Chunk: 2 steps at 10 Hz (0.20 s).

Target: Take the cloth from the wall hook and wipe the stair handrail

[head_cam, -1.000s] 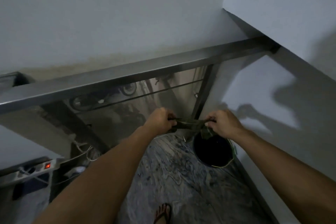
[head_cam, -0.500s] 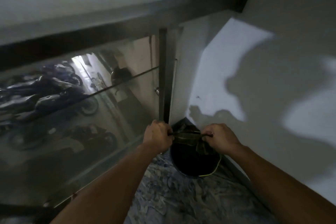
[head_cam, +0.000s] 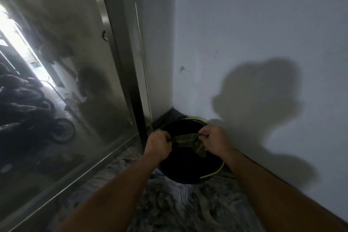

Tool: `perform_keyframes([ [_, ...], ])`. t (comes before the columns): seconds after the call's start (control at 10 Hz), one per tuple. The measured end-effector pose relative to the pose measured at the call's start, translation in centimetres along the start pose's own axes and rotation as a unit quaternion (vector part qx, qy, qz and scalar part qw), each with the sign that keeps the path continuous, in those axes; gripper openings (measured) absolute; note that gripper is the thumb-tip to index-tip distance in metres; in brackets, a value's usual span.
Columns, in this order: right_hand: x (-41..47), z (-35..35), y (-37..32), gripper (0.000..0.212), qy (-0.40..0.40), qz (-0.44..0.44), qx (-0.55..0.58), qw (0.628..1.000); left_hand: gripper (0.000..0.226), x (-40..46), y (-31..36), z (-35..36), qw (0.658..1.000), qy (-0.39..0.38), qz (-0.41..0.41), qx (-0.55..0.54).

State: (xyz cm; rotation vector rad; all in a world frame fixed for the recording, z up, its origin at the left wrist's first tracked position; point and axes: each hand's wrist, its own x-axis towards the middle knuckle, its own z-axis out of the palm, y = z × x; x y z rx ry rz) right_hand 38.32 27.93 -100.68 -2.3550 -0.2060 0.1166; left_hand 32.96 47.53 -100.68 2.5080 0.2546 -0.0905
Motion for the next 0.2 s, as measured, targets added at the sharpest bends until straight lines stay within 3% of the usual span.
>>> perform_keyframes([
  [0.2,-1.2,0.9,3.8,0.026,-0.005,0.049,0.041,0.998,0.043,-1.5,-1.6,1.2,0.998,-0.048,-0.011,-0.027],
])
